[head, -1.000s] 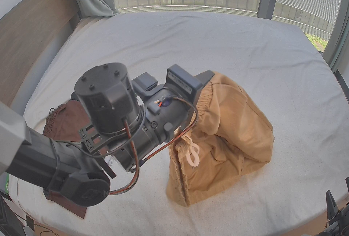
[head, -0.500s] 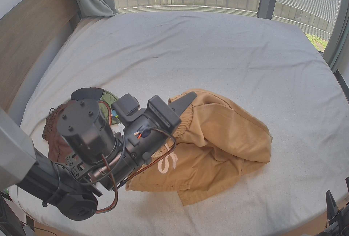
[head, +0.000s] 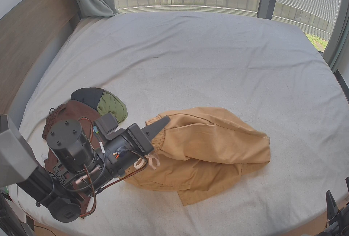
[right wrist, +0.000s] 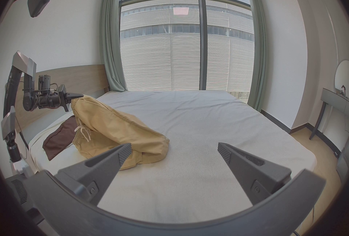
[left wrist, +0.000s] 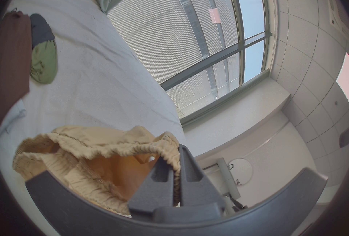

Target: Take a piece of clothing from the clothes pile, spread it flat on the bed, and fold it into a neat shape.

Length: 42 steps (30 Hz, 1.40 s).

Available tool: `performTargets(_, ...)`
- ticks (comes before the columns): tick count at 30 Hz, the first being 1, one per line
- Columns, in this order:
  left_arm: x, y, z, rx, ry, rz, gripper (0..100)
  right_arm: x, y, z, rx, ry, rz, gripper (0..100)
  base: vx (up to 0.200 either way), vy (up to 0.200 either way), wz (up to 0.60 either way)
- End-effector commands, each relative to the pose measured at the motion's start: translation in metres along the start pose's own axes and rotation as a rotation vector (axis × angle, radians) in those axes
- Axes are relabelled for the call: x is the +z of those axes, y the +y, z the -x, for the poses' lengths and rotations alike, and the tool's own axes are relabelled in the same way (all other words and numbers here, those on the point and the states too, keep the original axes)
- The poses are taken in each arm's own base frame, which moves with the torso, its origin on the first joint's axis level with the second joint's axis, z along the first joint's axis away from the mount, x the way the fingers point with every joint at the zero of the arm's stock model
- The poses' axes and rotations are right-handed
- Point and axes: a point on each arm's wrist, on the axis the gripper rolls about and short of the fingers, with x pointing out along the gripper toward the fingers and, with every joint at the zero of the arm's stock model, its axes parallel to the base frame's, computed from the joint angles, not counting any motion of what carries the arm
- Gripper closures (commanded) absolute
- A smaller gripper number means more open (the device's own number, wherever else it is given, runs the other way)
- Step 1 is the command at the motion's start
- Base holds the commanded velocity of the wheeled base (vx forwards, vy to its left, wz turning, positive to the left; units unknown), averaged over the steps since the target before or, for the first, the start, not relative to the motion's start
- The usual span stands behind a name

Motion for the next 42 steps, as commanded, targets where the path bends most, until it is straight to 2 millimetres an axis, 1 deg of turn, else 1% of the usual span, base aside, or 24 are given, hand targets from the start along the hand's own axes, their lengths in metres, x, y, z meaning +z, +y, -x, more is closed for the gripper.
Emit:
performTargets(1,0.007,0.027,0.003,0.091,-0.020,-0.032,100,-0.005,0.000,0.000,0.000,0.001,0.000,0,0.000,0.000,0.00)
performTargets(3,0.010,0.036,0.003,0.122,-0.029,-0.054,100,-0.005,0.000,0.000,0.000,0.001,0.000,0,0.000,0.000,0.00)
performTargets(4,0.010,0.036,0.003,0.124,-0.029,-0.055,100,-0.005,0.000,0.000,0.000,0.003,0.000,0,0.000,0.000,0.00)
performTargets(5,0.013,0.047,0.003,0.159,-0.035,-0.073,100,-0.005,0.000,0.000,0.000,0.001,0.000,0,0.000,0.000,0.00)
performTargets(8,0.018,0.055,0.004,0.184,-0.053,-0.076,100,-0.005,0.000,0.000,0.000,0.001,0.000,0,0.000,0.000,0.00)
performTargets(13,0.022,0.060,0.006,0.201,-0.064,-0.075,100,-0.005,0.000,0.000,0.000,0.001,0.000,0,0.000,0.000,0.00)
performTargets(17,0.032,0.071,0.012,0.240,-0.087,-0.086,100,-0.005,0.000,0.000,0.000,0.001,0.000,0,0.000,0.000,0.00)
performTargets(18,0.032,0.072,0.012,0.242,-0.086,-0.088,100,-0.005,0.000,0.000,0.000,0.001,0.000,0,0.000,0.000,0.00)
performTargets(19,0.033,0.079,0.013,0.252,-0.074,-0.106,100,-0.005,0.000,0.000,0.000,0.001,0.000,0,0.000,0.000,0.00)
performTargets(24,0.031,0.097,0.014,0.307,-0.052,-0.149,100,-0.005,0.000,0.000,0.000,0.001,0.002,0,0.000,0.000,0.00)
performTargets(32,0.043,0.108,0.019,0.343,-0.090,-0.143,100,-0.005,0.000,0.000,0.000,0.001,0.002,0,0.000,0.000,0.00)
performTargets(42,0.043,0.109,0.018,0.344,-0.088,-0.147,100,-0.005,0.000,0.000,-0.005,0.003,-0.007,0,0.000,0.000,0.00)
